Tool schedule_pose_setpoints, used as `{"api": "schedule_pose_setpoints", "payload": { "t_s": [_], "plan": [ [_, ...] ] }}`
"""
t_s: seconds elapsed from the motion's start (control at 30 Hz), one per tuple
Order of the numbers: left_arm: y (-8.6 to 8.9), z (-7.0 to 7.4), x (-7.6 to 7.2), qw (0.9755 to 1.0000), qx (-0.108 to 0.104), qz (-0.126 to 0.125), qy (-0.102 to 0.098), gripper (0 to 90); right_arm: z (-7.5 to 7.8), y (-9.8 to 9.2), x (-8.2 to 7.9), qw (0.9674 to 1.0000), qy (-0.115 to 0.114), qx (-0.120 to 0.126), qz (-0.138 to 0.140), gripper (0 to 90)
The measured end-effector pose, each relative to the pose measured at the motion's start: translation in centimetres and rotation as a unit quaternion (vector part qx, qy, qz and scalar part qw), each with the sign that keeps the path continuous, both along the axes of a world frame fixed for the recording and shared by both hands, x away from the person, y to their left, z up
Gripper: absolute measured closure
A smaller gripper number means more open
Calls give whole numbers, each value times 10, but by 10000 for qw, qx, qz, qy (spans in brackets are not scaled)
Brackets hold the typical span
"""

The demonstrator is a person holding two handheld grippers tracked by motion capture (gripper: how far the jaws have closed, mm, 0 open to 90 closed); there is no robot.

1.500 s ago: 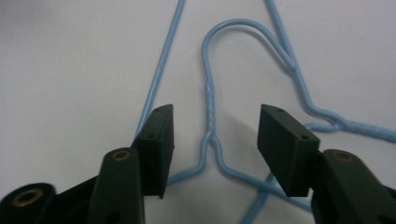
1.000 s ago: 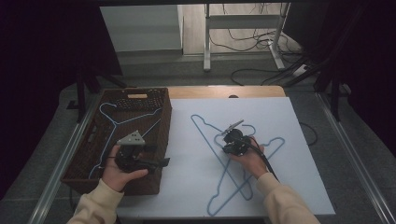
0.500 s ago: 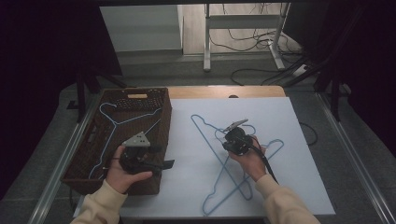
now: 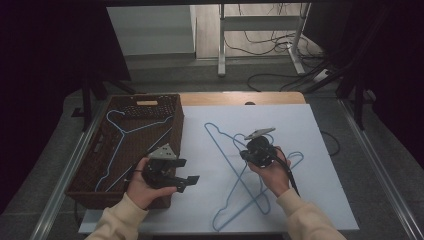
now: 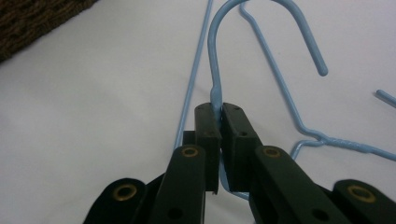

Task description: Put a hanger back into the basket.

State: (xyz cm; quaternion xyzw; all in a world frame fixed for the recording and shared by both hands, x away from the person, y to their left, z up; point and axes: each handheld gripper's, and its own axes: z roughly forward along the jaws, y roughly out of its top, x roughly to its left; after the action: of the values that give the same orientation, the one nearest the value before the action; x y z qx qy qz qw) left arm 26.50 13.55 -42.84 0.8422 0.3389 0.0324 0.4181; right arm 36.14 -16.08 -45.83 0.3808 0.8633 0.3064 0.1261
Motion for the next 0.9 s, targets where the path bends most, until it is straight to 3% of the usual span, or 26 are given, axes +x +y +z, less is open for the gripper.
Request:
{"api": "schedule_pose_setpoints", "payload": {
  "t_s": [0.13,0.47,0.9],
  "plan": [
    [-13,-3,4,9998,-37,-100,143,241,3,-2,-2,10000,-7,73,-30,854],
    [-51,-16,18,9988,140,-202,432,258,10,-5,-7,9996,-78,252,-28,856],
    [-86,-30,25,9975,197,-315,607,292,14,-4,-12,9993,-76,360,-1,857]
  ]
}}
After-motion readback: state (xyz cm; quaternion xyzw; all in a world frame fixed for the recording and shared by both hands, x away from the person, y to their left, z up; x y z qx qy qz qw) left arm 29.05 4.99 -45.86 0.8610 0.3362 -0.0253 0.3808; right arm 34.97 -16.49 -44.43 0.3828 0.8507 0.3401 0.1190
